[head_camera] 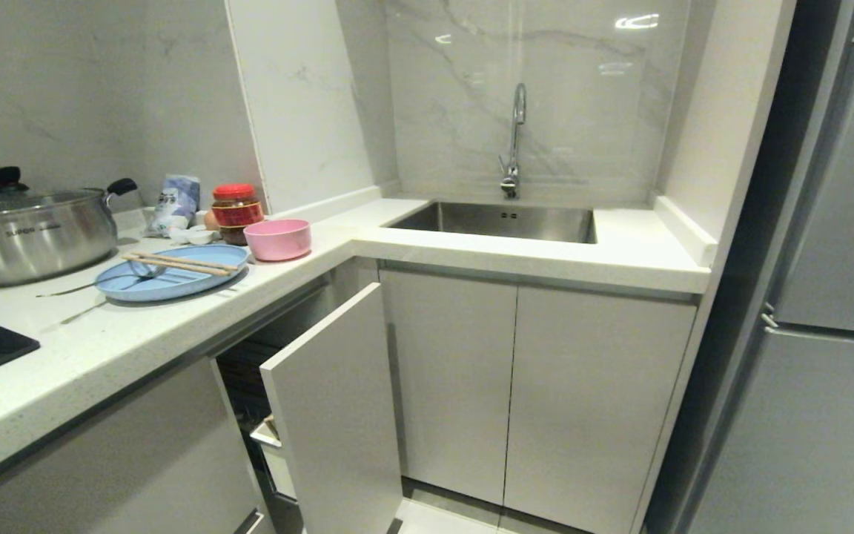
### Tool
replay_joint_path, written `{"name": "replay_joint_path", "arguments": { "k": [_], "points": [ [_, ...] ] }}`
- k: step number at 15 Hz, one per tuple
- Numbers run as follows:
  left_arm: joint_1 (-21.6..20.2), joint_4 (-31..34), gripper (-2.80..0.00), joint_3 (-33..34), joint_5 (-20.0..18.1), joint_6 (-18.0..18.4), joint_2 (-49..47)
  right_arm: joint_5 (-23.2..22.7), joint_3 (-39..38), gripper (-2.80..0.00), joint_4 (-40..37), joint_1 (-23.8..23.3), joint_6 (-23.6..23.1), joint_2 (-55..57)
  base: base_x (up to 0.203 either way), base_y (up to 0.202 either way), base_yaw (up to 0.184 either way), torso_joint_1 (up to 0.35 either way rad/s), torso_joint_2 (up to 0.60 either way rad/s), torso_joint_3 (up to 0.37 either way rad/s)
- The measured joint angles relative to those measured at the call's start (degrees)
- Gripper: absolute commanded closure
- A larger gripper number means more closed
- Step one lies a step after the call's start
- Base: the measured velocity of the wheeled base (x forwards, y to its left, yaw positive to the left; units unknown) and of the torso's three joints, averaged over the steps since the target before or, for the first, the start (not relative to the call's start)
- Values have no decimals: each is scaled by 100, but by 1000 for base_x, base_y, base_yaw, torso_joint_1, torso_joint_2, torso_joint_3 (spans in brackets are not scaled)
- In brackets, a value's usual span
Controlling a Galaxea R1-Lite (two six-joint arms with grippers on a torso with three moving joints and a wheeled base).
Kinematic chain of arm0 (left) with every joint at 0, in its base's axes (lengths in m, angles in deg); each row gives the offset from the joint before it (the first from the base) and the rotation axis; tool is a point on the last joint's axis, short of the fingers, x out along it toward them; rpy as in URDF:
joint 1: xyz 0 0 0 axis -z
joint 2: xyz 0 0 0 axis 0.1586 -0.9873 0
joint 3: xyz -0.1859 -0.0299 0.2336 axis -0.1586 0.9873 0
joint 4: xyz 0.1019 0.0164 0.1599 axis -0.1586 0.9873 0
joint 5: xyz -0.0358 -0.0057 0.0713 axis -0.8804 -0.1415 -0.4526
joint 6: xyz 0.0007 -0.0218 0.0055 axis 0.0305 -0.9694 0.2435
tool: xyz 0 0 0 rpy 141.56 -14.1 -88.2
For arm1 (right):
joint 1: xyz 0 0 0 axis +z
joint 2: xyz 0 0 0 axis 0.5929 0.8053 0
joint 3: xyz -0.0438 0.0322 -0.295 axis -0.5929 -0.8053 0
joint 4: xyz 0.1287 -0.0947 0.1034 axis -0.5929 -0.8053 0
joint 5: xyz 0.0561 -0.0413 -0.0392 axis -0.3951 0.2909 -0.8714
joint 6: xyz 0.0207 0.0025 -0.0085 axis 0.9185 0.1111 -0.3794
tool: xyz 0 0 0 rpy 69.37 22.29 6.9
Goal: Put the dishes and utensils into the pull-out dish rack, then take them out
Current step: Open the cupboard
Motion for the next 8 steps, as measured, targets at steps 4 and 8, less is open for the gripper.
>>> {"name": "replay_joint_path", "arguments": {
  "k": [4, 8],
  "points": [
    [0, 1, 0, 0, -4, 0, 0, 0, 0, 0, 2, 0, 0, 0, 0, 0, 0, 0, 0, 0],
    [0, 0, 0, 0, -2, 3, 0, 0, 0, 0, 2, 0, 0, 0, 0, 0, 0, 0, 0, 0]
  ]
}}
